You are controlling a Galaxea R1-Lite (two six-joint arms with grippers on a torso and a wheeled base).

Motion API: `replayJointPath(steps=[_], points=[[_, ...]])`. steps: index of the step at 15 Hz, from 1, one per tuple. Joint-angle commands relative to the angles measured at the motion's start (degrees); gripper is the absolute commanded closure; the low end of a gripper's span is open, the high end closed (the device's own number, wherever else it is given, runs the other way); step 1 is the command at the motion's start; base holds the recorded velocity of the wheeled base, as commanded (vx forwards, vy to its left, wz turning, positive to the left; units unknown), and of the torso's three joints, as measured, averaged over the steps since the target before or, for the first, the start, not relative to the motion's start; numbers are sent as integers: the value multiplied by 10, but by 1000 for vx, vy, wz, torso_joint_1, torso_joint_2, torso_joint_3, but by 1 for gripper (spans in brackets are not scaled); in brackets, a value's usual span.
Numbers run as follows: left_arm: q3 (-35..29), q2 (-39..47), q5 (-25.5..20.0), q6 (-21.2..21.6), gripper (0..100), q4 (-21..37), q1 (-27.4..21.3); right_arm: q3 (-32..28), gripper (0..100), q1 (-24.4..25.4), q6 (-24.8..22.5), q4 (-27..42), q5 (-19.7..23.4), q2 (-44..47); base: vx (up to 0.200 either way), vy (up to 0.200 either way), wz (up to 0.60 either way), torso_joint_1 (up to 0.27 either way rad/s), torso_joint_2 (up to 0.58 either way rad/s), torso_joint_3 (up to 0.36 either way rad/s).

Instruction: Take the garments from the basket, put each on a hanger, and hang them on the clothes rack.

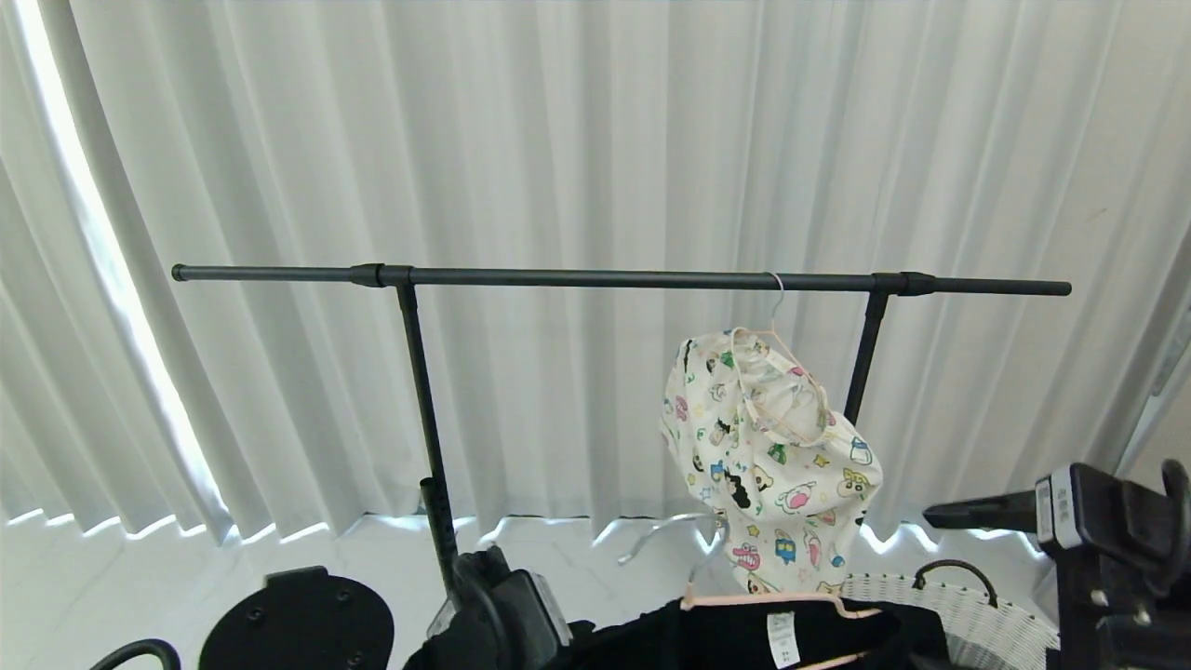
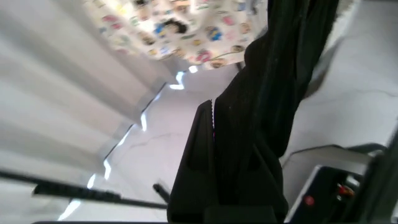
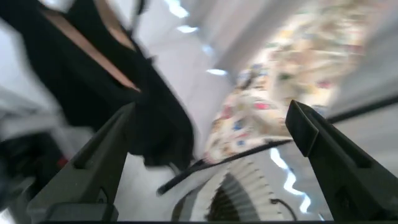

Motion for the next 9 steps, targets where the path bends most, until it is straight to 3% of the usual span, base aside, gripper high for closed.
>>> replayJointPath(steps=[1,4,8,9], points=[[-18,34,2,1,100,-3,-29,-19,0,57,-4,60,2,-49,0,0,0,0,0,0],[-22,63,18,1,100,-52,-46,-26,0,89,-3,81,11,-30,0,0,0,0,0,0],[-21,90,36,5,100,-116,-58,-54,0,91,-2,79,25,26,0,0,0,0,0,0],[-20,94,36,29,100,-127,-58,-70,0,91,-2,79,32,54,0,0,0,0,0,0]])
